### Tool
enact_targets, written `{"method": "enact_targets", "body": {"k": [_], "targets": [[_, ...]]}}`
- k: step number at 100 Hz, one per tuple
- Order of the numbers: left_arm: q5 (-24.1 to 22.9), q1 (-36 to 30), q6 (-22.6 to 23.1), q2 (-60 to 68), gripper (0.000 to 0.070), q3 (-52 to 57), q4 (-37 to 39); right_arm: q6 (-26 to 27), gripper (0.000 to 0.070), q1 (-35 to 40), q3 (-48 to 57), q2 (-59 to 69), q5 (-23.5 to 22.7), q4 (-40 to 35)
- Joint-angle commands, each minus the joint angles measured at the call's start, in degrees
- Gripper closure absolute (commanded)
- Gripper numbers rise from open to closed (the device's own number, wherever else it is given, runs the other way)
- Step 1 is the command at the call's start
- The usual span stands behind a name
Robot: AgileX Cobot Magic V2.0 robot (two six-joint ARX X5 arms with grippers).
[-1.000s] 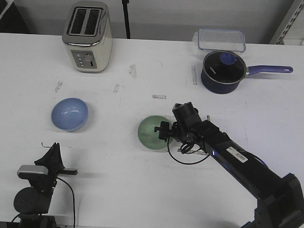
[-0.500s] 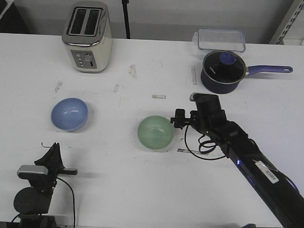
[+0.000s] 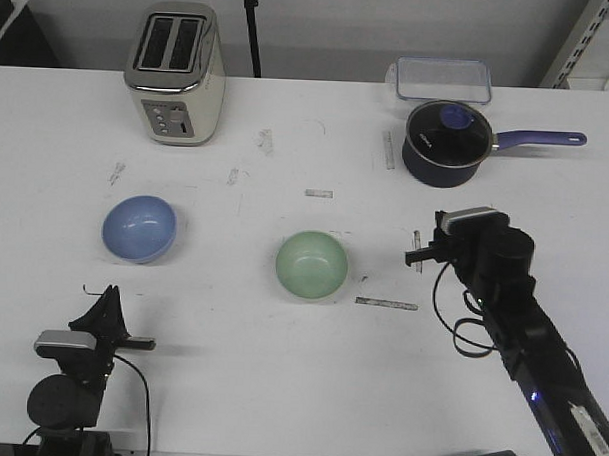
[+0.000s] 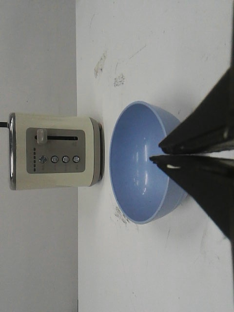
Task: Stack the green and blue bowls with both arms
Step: 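Release the green bowl and retract the right gripper to rest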
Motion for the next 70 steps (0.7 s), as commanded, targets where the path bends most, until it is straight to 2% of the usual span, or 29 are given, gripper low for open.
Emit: {"method": "enact_targets", "body": {"k": [1, 15, 39, 46, 56, 70], "targets": [[0.09, 0.11, 0.31, -0.11, 0.0697, -1.29, 0.9, -1.79, 0.0691, -1.53, -3.02, -3.04, -0.02, 4.5], [0.09, 0.11, 0.31, -0.11, 0.0697, -1.29, 0.9, -1.81, 0.0692, -4.57, -11.19, -10.95, 0.0, 9.2], [0.09, 0.11, 0.31, -0.11, 0.0697, -1.29, 0.9, -1.29, 0.0692, -6.36, -22.21, -25.7, 0.02, 8.9], [0.09, 0.11, 0.31, -0.11, 0.0697, -1.29, 0.9, 0.35, 0.0692, -6.34, -24.74, -30.34, 0.02, 8.9], [0.09, 0.11, 0.31, -0.11, 0.0697, -1.29, 0.9, 3.65, 0.0692, -6.34, -26.97, -36.2, 0.02, 7.13], [0.09, 0.11, 0.33, -0.11, 0.0696, -1.29, 0.9, 3.72, 0.0692, -6.34, -26.99, -42.53, 0.0, 1.99]]}}
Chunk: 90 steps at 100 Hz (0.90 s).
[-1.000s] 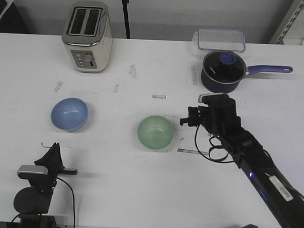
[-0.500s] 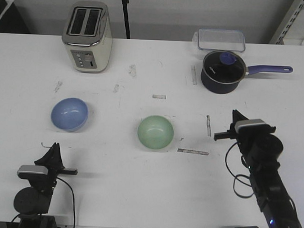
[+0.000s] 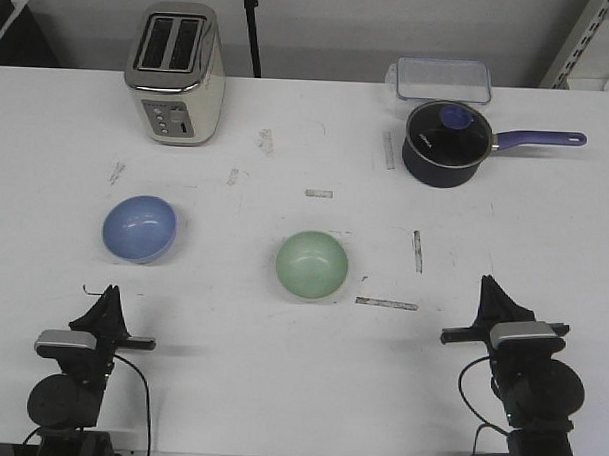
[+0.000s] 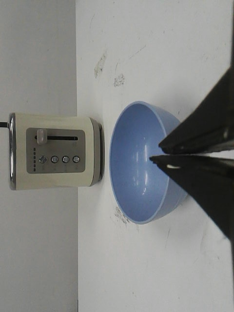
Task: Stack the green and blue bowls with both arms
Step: 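Release the green bowl and retract the right gripper to rest, then reach the left gripper forward and grasp the rim of the light blue bowl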
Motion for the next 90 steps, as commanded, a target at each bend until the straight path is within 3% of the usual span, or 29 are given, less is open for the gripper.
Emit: {"method": "enact_targets", "body": {"k": [1, 64, 90], "targets": [[0.09, 0.11, 0.31, -0.11, 0.0697, -1.29, 0.9, 1.36, 0.0692, 0.02, 0.11, -2.03, 0.0, -0.7], [0.09, 0.11, 0.31, -0.11, 0.0697, -1.29, 1.11, 1.36, 0.0692, 0.02, 0.11, -11.89, 0.0, -0.66], [-0.02, 0.11, -2.14, -0.11, 0.0698, -1.16, 6.14, 1.33, 0.0692, 0.02, 0.11, -11.89, 0.0, -0.66]]}}
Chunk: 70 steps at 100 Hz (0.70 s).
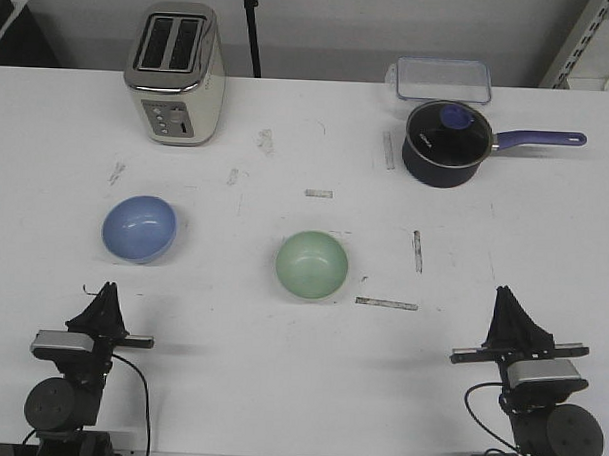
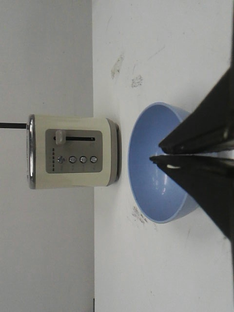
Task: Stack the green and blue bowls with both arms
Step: 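Reach the left gripper forward and grasp the rim of the light blue bowl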
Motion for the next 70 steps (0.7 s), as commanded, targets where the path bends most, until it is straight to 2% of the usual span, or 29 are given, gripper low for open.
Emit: {"method": "enact_targets", "body": {"k": [1, 22, 35, 70], "targets": [[-0.11, 0.11, -2.14, -0.09, 0.0698, -1.09, 2.45, 0.55, 0.0692, 0.02, 0.11, 0.0, 0.0, 0.61], [-0.66, 0.11, -2.47, 1.42, 0.0698, 4.04, 1.51, 0.55, 0.0692, 0.02, 0.11, 0.0, 0.0, 0.61], [-0.68, 0.11, -1.88, 5.18, 0.0698, 9.88, -2.03, 0.55, 0.0692, 0.02, 0.11, 0.0, 0.0, 0.61], [-0.63, 0.11, -1.11, 25.94, 0.0698, 27.74, -11.21, 0.52, 0.0691, 0.02, 0.11, 0.0, 0.0, 0.61]]}}
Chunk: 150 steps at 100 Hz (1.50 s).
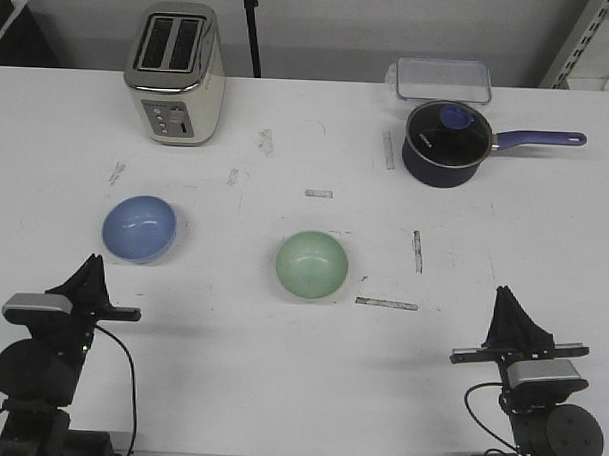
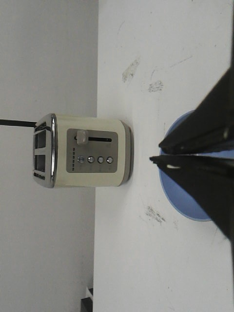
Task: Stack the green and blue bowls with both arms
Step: 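Reach the left gripper forward and grasp the rim of the light blue bowl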
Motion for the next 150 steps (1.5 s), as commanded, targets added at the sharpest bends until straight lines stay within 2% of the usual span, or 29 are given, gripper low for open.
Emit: {"method": "enact_targets", "body": {"k": [1, 32, 53, 75, 89, 100, 106, 117, 124, 133, 150], "targets": [[-0.22, 0.11, 0.59, 4.79, 0.0698, 3.96, -1.14, 0.52, 0.0692, 0.02, 0.11, 0.0, 0.02, 0.61], [-0.15, 0.11, 1.99, 28.28, 0.0698, 19.8, -9.14, 0.55, 0.0692, 0.02, 0.11, 0.0, 0.02, 0.61], [-0.02, 0.63, 1.62, 42.62, 0.0697, 32.28, -20.72, 0.52, 0.0692, 0.02, 0.11, 0.0, 0.02, 0.61], [0.57, 6.21, -11.93, 54.8, 0.0697, 44.92, -37.31, 0.55, 0.0692, 0.02, 0.11, 0.0, 0.02, 0.61], [6.01, 11.89, -13.46, 59.69, 0.0697, 49.4, -44.52, 0.52, 0.0692, 0.02, 0.11, 0.0, 0.02, 0.61], [12.04, 16.13, -15.15, 62.1, 0.069, 49.77, -46.16, 0.55, 0.0692, 0.02, 0.11, 0.0, 0.02, 0.61], [15.5, 18.18, -16.09, 63.36, 0.0639, 49.75, -47.04, 0.52, 0.0692, 0.02, 0.11, 0.0, 0.02, 0.63], [18.05, 20.52, -16.28, 65.53, 0.0409, 49.75, -47.87, 0.52, 0.0692, 0.02, 0.11, 0.0, 0.02, 0.63], [18.05, 21.18, -16.28, 66.77, 0.0327, 49.75, -47.69, 0.55, 0.0692, 0.02, 0.11, 0.0, 0.02, 0.63], [18.23, 21.2, -16.31, 68.26, 0.0279, 49.75, -47.08, 0.55, 0.0692, 0.02, 0.11, 0.0, 0.02, 0.61], [18.43, 20.41, -16.33, 70.51, 0.028, 49.75, -44.41, 0.52, 0.0692, 0.02, 0.11, 0.0, 0.02, 0.61]]}}
